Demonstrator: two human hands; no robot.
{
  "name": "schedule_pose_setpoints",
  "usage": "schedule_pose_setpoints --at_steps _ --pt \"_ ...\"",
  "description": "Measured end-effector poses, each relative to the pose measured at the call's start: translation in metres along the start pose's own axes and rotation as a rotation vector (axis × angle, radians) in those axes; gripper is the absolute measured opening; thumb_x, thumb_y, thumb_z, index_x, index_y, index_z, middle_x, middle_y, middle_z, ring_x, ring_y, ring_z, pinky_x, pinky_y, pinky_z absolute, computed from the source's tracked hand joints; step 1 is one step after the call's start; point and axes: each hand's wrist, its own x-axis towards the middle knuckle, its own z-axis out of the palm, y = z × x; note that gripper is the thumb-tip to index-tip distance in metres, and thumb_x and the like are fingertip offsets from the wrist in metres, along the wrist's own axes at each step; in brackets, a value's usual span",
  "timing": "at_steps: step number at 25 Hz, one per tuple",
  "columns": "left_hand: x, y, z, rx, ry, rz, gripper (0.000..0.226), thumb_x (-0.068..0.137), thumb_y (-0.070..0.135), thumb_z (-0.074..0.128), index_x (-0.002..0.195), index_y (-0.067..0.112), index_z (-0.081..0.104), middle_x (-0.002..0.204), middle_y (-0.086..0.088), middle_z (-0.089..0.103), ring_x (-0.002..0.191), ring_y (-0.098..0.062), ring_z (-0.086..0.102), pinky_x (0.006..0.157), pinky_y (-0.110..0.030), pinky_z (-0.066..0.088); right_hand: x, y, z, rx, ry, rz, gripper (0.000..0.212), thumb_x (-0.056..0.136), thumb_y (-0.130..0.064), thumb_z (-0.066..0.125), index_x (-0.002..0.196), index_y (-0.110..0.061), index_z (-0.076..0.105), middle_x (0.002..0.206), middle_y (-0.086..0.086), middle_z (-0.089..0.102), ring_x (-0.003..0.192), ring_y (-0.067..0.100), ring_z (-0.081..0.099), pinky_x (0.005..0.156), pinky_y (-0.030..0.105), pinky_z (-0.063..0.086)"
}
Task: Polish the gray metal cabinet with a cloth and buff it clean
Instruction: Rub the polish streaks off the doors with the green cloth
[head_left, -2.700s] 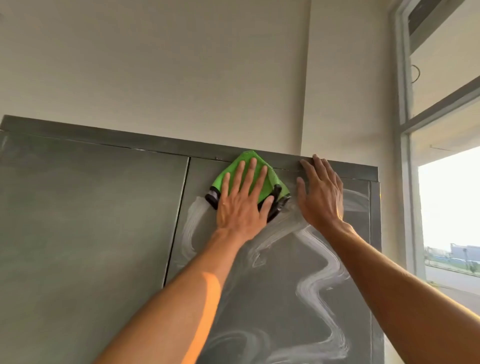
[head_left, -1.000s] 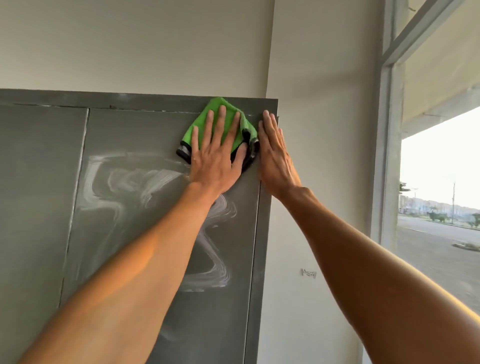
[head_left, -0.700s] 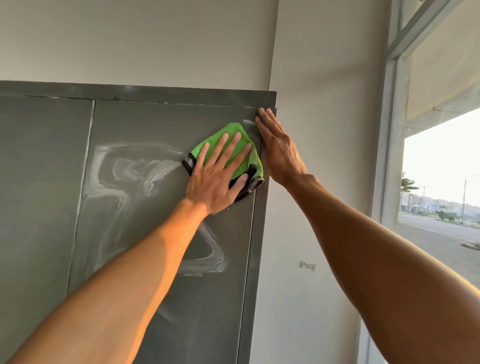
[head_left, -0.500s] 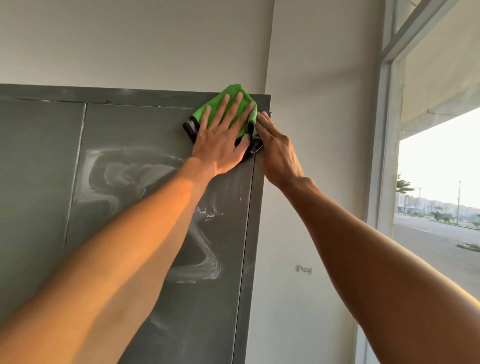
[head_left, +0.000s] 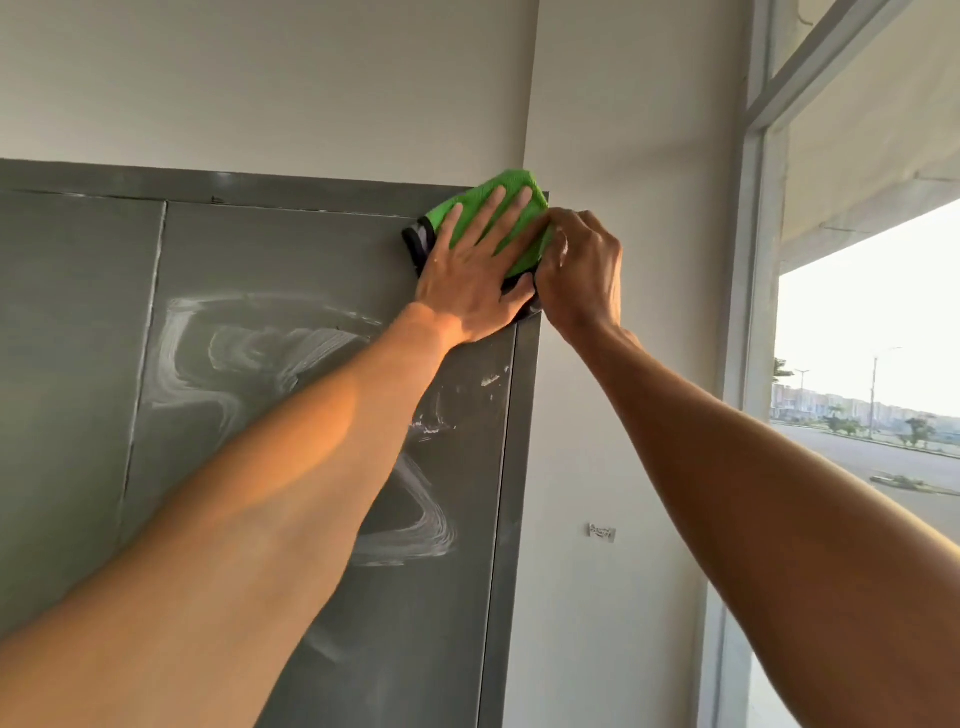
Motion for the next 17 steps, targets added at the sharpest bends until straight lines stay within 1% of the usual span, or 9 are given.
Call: schedule_pose_setpoints --at_steps 2,3,6,8,10,12,14,15,17 --pt "0.000 0.010 0.006 0.018 0.057 -0.037 0.064 0.106 0.053 0.025 0.164 0.030 0.012 0.173 0.002 0.005 0.159 -0.022 0.002 0.126 -0.056 0.010 -0.005 0.003 0.001 0.009 0.045 0.018 0.031 0.092 -0.009 0.048 0.103 -0.010 0.077 0.106 0.006 0.072 0.090 0.024 0.066 0.077 0.033 0.052" --pt "-0.009 0.015 0.010 0.015 0.078 -0.032 0.065 0.106 0.053 0.026 0.165 0.029 0.013 0.173 0.001 0.006 0.159 -0.023 0.003 0.125 -0.056 0.010 -0.007 0.005 0.002 -0.003 0.061 0.003 0.029 0.092 -0.011 0.049 0.100 -0.010 0.077 0.107 0.005 0.071 0.092 0.024 0.066 0.078 0.034 0.053" --pt "-0.050 0.031 0.017 -0.014 0.074 0.044 0.067 0.105 0.053 0.028 0.164 0.025 0.015 0.172 0.000 0.010 0.159 -0.023 0.004 0.126 -0.057 0.010 -0.017 0.005 0.004 -0.070 -0.013 -0.046 0.027 0.091 -0.016 0.050 0.100 -0.009 0.074 0.106 0.007 0.070 0.096 0.026 0.064 0.079 0.038 0.053" --pt "-0.063 0.031 0.013 -0.046 0.046 0.080 0.067 0.103 0.052 0.028 0.163 0.022 0.020 0.172 -0.002 0.014 0.159 -0.023 0.005 0.126 -0.057 0.010 -0.024 0.003 0.005 -0.104 -0.043 -0.077 0.026 0.090 -0.015 0.050 0.102 -0.007 0.072 0.112 0.008 0.069 0.103 0.026 0.061 0.083 0.037 0.052" --pt "-0.055 0.013 0.006 -0.065 0.008 0.154 0.069 0.101 0.054 0.030 0.163 0.022 0.022 0.172 -0.002 0.013 0.159 -0.023 0.005 0.127 -0.055 0.009 -0.023 0.001 0.006 -0.140 -0.077 -0.090 0.025 0.093 -0.013 0.049 0.108 -0.006 0.068 0.118 0.009 0.066 0.107 0.027 0.059 0.085 0.038 0.052" --pt "-0.044 -0.001 0.001 -0.041 -0.014 0.206 0.070 0.100 0.054 0.031 0.163 0.022 0.023 0.172 -0.002 0.012 0.159 -0.022 0.005 0.127 -0.054 0.007 -0.013 -0.002 0.007 -0.181 -0.116 -0.107 0.032 0.094 -0.014 0.046 0.120 -0.008 0.063 0.124 0.010 0.064 0.112 0.027 0.057 0.086 0.041 0.052" --pt "-0.045 0.001 0.003 -0.024 0.001 0.172 0.069 0.101 0.053 0.030 0.161 0.020 0.028 0.171 -0.004 0.018 0.159 -0.024 0.007 0.127 -0.055 0.008 0.001 -0.004 0.011 -0.202 -0.136 -0.116 0.045 0.091 -0.016 0.042 0.129 -0.010 0.065 0.135 0.008 0.062 0.125 0.027 0.054 0.095 0.040 0.050" --pt "-0.051 0.005 0.007 -0.023 0.018 0.151 0.067 0.101 0.052 0.031 0.160 0.019 0.030 0.170 -0.006 0.022 0.159 -0.025 0.009 0.127 -0.056 0.010 0.005 -0.004 0.015 -0.220 -0.152 -0.116 0.048 0.090 -0.015 0.042 0.130 -0.009 0.066 0.139 0.008 0.060 0.130 0.026 0.051 0.100 0.039 0.048" --pt "-0.073 0.015 0.015 -0.035 0.037 0.154 0.067 0.102 0.051 0.032 0.159 0.017 0.032 0.168 -0.007 0.026 0.159 -0.025 0.010 0.126 -0.056 0.013 0.005 -0.001 0.023 -0.268 -0.174 -0.120 0.043 0.094 -0.008 0.047 0.132 -0.007 0.066 0.146 0.008 0.056 0.138 0.026 0.045 0.109 0.037 0.044"
